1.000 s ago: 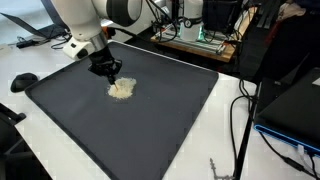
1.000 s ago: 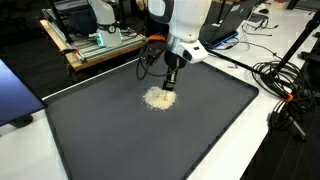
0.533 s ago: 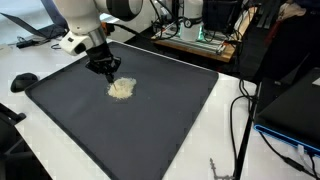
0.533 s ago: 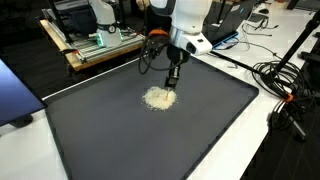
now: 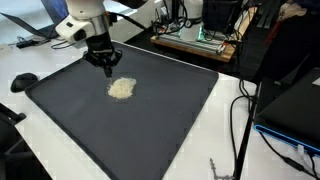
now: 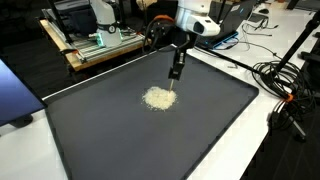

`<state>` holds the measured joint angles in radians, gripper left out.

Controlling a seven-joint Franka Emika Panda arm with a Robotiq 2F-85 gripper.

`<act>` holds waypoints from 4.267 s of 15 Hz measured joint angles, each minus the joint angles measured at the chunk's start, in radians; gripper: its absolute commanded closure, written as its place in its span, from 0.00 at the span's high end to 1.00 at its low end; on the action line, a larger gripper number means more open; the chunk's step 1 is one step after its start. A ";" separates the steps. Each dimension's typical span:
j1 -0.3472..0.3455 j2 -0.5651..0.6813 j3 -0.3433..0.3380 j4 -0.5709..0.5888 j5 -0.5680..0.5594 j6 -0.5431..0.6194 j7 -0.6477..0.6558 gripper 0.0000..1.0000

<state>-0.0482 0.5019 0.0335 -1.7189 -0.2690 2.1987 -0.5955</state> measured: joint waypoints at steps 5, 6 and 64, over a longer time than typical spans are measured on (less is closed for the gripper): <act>0.079 -0.033 -0.007 -0.057 -0.131 0.000 0.153 0.03; 0.097 -0.033 -0.008 -0.065 -0.162 0.000 0.184 0.03; 0.042 0.243 0.082 0.474 -0.058 -0.454 -0.052 0.03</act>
<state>-0.0058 0.7449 0.1153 -1.2448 -0.3275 1.7443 -0.6472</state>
